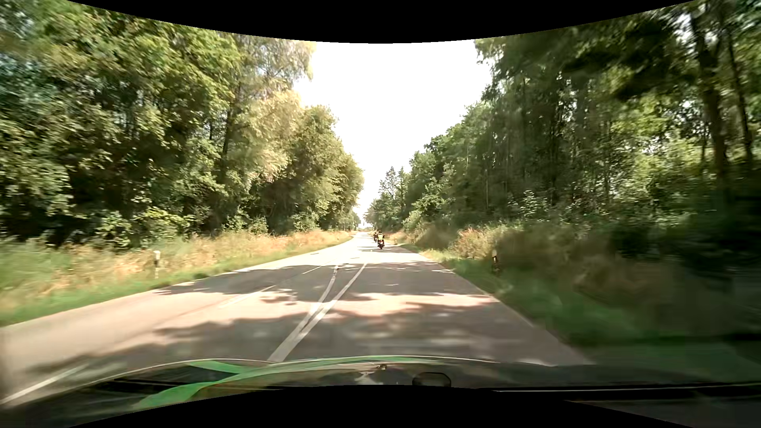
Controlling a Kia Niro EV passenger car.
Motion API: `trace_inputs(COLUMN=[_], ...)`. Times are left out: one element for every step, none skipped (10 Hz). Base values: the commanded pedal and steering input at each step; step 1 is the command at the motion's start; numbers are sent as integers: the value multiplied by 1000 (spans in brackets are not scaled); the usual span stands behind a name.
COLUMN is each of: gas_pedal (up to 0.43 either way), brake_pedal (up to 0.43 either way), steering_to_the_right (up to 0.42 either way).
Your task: Follow the waypoints while adhering to traffic rules and regulations
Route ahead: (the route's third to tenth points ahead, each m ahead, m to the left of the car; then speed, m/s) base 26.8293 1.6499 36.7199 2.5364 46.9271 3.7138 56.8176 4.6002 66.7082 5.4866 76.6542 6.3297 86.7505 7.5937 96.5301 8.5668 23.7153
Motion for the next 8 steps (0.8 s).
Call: trace_inputs(gas_pedal=[287,287,287,287,287,299,299,287], brake_pedal=[0,0,0,0,0,0,0,0], steering_to_the_right=[-15,-14,-15,-15,-15,-16,-16,-16])
